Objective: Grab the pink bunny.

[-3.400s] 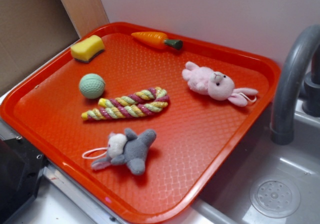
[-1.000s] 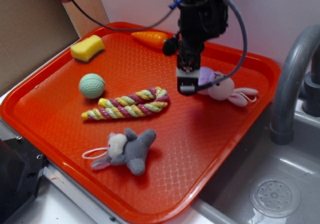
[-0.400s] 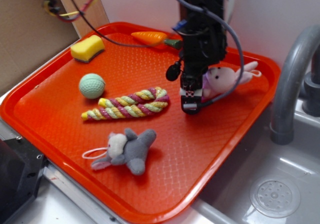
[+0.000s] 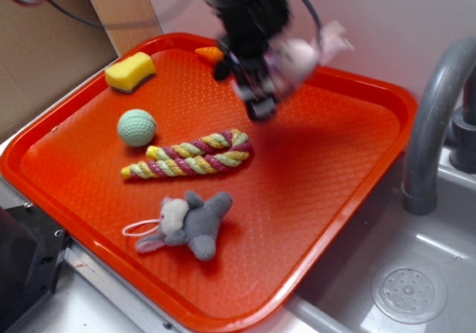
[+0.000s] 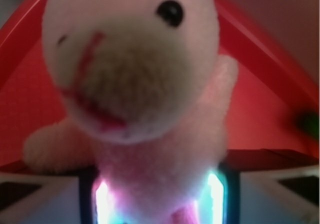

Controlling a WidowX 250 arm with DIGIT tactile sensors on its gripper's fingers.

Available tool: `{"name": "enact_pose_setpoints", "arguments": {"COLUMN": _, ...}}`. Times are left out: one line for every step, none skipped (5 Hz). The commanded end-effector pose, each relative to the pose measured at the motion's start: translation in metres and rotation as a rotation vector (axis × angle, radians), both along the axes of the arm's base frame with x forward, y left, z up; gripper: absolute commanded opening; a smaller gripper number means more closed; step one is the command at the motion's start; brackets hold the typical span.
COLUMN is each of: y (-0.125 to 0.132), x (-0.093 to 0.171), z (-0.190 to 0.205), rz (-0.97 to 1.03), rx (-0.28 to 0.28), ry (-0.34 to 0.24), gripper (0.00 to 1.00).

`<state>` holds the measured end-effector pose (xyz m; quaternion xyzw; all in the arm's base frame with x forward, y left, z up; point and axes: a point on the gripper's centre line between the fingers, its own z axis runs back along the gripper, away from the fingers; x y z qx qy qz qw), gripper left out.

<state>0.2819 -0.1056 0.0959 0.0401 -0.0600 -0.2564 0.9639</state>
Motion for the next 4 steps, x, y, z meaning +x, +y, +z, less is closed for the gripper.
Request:
{"name": "enact_pose_setpoints", "arguments": {"y": 0.042, "x": -0.050, "z": 0.093, "rz": 0.473, "rx": 0.097, "ry": 0.025, "gripper": 0.00}}
{"name": "enact_pose_setpoints", "arguments": {"y": 0.038, "x": -0.073, "z": 0.117, "rz": 0.720, "rx": 0.104, "ry": 0.097, "gripper": 0.00}}
{"name": "enact_pose_setpoints", "arguments": {"y": 0.019, "x": -0.087, "z": 0.126, "rz": 0.741, "rx": 0.084, "ry": 0.110, "gripper": 0.00}}
{"name": "enact_pose_setpoints", "arguments": {"y": 0.009, "x": -0.094, "z": 0.130, "rz": 0.617, "rx": 0.031, "ry": 0.134, "gripper": 0.00}}
